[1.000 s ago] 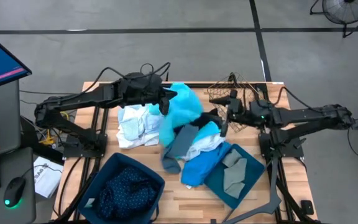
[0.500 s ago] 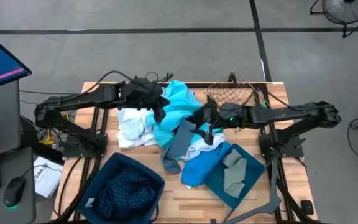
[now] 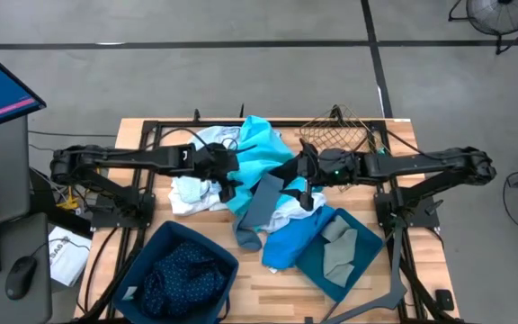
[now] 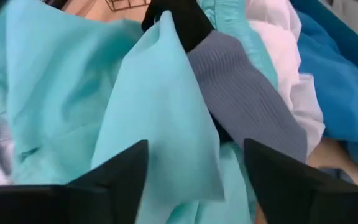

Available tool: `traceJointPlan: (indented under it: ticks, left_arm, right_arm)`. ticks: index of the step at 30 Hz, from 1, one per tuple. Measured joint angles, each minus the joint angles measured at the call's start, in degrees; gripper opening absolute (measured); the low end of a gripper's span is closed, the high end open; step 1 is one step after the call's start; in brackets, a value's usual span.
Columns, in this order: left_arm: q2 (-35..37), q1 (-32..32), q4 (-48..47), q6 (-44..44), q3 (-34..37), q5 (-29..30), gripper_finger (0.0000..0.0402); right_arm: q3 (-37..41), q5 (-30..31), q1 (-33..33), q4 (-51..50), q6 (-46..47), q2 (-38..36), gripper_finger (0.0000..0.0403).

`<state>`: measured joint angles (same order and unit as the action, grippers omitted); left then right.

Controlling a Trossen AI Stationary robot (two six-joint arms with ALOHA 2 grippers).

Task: Pick & Place Cloths
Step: Put the light shorts into the wire basket

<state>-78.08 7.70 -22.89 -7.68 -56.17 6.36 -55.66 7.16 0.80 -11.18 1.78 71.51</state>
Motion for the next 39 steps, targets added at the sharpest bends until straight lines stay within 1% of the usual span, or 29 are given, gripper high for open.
traceJointPlan:
  ticks: [3, 6, 10, 14, 18, 20, 22, 24, 26, 27, 28, 31, 35, 39]
  left_arm:
    - [0.0, 0.0, 5.1, -0.3, 3.3, -0.1, 0.0287]
    - [-0.2, 0.5, 6.0, -0.3, 6.0, 1.2, 0.0303]
    - [-3.2, 0.7, 6.6, -2.0, 8.2, 1.4, 0.0304]
    - [-8.5, 0.3, 9.9, -2.4, 8.2, 1.6, 0.0301]
    - [-14.4, 0.5, 10.3, -6.7, 8.0, 2.0, 0.0289]
    - [-16.6, 0.6, 10.5, -9.4, 8.0, 1.6, 0.0264]
    - [-17.7, 0.6, 9.8, -11.4, 8.0, 1.1, 0.0216]
    - [-17.8, 0.6, 9.8, -13.2, 8.0, 0.8, 0.0146]
    - [-17.3, 0.6, 10.2, -14.8, 7.9, 0.7, 0.0059]
    - [-16.6, 0.6, 10.0, -15.5, 7.9, 0.8, 0.0030]
    - [-15.7, 0.6, 10.6, -16.2, 7.9, 0.7, 0.0019]
    - [-12.0, 0.3, 12.4, -17.3, 7.9, 0.8, 0.0004]
    - [-4.1, -0.4, 12.9, -18.3, 7.7, 2.3, 0.0001]
    - [3.7, -0.7, 13.3, -18.1, 6.4, 5.7, 0.0000]
  right_arm:
    - [0.0, 0.0, 0.0, -0.2, 0.9, -0.2, 0.0368]
    - [0.0, 0.0, 0.0, -0.4, 1.6, -0.2, 0.0368]
    - [0.0, 0.0, 0.0, -0.4, 1.8, -0.2, 0.0368]
    - [0.0, 0.0, 0.0, -0.4, 1.9, -0.2, 0.0368]
    - [0.0, -0.1, 0.0, -0.5, 3.2, -0.2, 0.0368]
    - [0.0, -0.1, 0.2, -0.7, 3.3, -0.2, 0.0368]
    - [0.0, -0.1, 0.3, -0.7, 3.3, -0.2, 0.0368]
    - [0.0, -0.1, 0.4, -0.7, 3.5, -0.2, 0.0368]
    - [0.0, -0.2, 0.4, -0.8, 4.3, -0.2, 0.0368]
    - [0.0, -0.2, 0.4, -0.9, 4.5, -0.2, 0.0368]
    - [0.0, -0.2, 0.4, -0.9, 4.6, -0.2, 0.0368]
    - [0.0, -0.2, 0.4, -0.9, 4.6, -0.2, 0.0368]
    - [0.0, -0.2, 0.4, -0.2, 4.5, -0.2, 0.0368]
    - [0.0, 0.0, 0.4, 1.5, 4.4, -0.2, 0.0368]
